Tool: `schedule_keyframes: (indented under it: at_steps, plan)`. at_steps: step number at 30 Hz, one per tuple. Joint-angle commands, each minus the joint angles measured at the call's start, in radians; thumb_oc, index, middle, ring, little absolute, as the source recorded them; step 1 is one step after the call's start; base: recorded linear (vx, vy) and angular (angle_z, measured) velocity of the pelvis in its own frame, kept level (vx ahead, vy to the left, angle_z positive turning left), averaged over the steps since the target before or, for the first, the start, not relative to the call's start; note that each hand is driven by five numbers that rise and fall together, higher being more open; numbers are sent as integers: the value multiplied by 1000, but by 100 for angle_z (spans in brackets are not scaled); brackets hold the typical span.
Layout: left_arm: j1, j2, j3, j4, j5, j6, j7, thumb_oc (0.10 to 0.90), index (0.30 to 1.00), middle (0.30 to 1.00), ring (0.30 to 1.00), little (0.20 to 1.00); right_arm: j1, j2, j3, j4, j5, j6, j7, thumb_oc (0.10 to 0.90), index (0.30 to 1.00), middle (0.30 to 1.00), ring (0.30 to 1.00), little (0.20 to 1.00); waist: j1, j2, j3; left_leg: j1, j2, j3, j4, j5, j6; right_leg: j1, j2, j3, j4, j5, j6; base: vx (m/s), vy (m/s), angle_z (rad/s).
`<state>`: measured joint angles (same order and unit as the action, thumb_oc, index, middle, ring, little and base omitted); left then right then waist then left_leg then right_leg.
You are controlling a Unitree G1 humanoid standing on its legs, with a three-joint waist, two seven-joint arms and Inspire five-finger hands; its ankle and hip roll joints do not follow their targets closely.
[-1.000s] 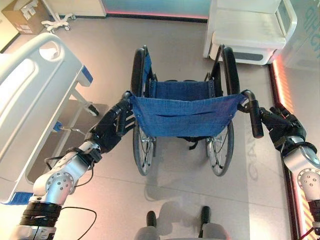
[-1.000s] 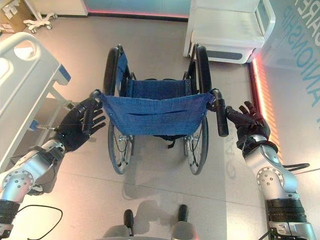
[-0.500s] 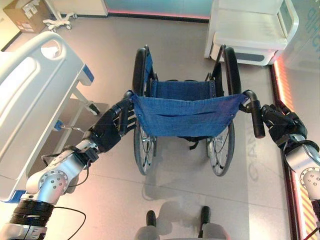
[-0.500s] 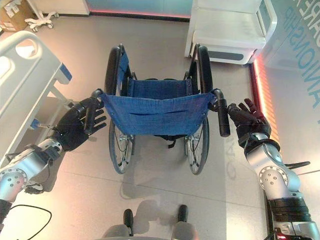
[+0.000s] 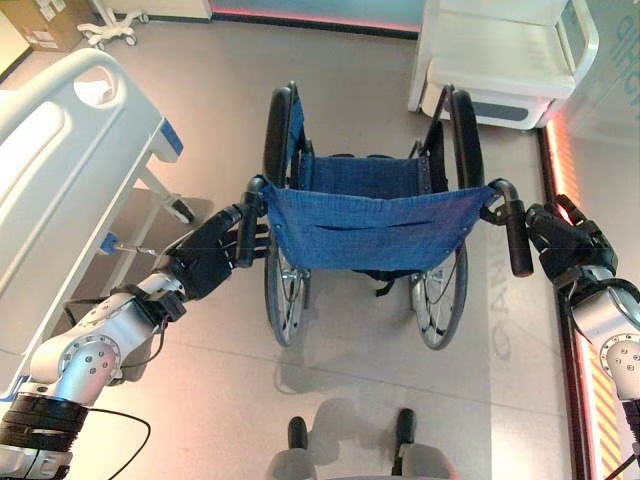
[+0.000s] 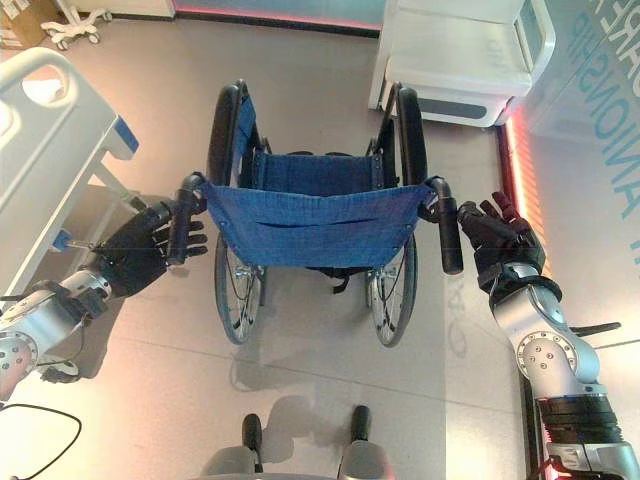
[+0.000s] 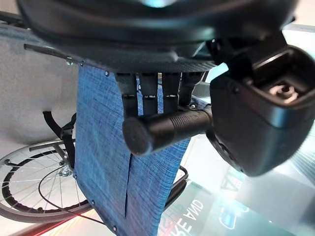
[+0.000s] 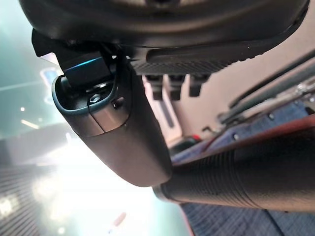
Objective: Push the wheelchair next to the bed
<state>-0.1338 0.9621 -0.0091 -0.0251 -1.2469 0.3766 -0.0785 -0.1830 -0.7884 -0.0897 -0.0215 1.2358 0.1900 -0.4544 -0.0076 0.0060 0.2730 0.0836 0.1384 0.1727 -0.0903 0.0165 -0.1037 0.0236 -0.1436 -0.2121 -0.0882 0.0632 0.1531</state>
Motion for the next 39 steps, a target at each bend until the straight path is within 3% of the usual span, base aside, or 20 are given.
schedule_keyframes:
  at_steps: [1,4,8,15,17,22,29,39]
  plan:
    - [-197,33,-75,-256,-78,-105,-192,400,300,300,300,300,-167,-138,14,-151,-13,-222,-39,800,900,900,900,900,-22,6,-84,-47,-41,24,3,29,22,8,-9,25,1,14,-17,-27,14,-3]
    - [-205,35,-70,-258,-88,-104,-180,400,300,300,300,300,-202,-159,-2,-176,-62,-239,-55,800,900,900,900,900,-26,8,-80,-49,-43,23,3,28,21,4,-8,30,1,15,-17,0,0,0]
    - [-188,34,-39,-276,-106,-103,-158,400,300,300,300,300,-202,-175,-16,-277,-128,-211,-83,800,900,900,900,900,-34,11,-80,-48,-44,28,3,27,22,1,-7,39,1,16,-16,0,0,0]
    - [-161,7,-5,-281,-109,-99,-148,400,300,300,300,300,-175,-152,-29,-362,-225,-211,-87,800,900,900,900,900,-43,15,-87,-42,-42,44,3,25,21,0,-4,46,1,14,-18,0,0,0]
    - [-161,4,-3,-279,-108,-100,-147,400,300,300,300,300,-180,-154,-25,-375,-233,-176,-78,800,900,900,900,900,-44,15,-87,-43,-41,47,3,26,20,-1,-3,48,1,14,-18,0,0,0]
    - [-153,14,2,-290,-115,-114,-138,400,300,300,300,300,-155,-183,13,-380,-202,19,7,800,900,900,900,900,-48,14,-81,-48,-39,51,3,31,18,-8,-3,48,1,17,-19,-14,-2,0]
    - [-133,30,1,-287,-117,-145,-152,400,300,300,300,300,-114,-229,34,-325,-228,83,49,800,900,900,900,900,-46,5,-70,-53,-36,53,3,36,15,-10,-3,38,1,19,-20,-5,-1,0]
    - [-108,57,10,-297,-133,-158,-143,400,300,300,300,300,-55,-290,25,-268,-278,260,44,800,900,900,900,900,-50,-7,-74,-49,-36,55,3,37,14,-7,1,35,1,20,-19,0,0,0]
